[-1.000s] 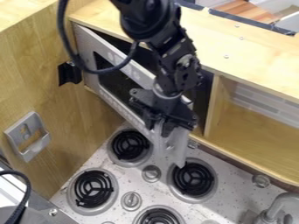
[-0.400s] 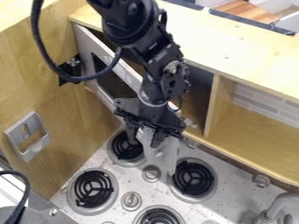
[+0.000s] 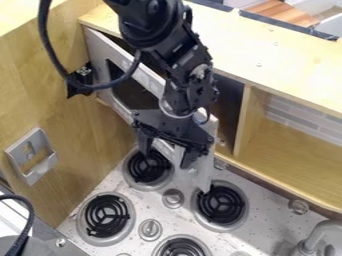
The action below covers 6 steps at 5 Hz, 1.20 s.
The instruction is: Open microwave
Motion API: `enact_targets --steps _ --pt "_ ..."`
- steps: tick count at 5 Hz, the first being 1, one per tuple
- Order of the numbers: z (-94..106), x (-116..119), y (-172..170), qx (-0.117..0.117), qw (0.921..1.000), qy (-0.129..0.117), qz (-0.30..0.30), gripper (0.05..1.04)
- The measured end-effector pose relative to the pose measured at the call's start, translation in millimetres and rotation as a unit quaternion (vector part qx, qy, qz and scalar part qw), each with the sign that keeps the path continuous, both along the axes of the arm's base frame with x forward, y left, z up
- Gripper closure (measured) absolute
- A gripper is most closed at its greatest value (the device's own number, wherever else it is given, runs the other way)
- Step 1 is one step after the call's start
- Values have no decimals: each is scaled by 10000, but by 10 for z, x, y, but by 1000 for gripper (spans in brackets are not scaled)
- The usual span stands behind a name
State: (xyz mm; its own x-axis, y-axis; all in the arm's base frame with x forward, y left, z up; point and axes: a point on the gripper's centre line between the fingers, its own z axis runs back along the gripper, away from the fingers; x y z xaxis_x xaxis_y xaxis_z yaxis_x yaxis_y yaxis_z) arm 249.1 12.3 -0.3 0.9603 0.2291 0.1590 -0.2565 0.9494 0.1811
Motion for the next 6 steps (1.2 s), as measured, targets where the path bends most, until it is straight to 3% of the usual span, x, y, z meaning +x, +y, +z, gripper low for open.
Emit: enact_targets --steps 2,3,4,5,6 --pt "430 77 0 253 9990 -330 171 84" --pt "725 223 -51 422 9967 -672 159 85" --pt "894 502 -119 463 9943 -965 -3 85" --pt "829 830 -253 287 9932 -1044 -431 84" --pt "697 1000 -322 83 9927 -982 -693 84"
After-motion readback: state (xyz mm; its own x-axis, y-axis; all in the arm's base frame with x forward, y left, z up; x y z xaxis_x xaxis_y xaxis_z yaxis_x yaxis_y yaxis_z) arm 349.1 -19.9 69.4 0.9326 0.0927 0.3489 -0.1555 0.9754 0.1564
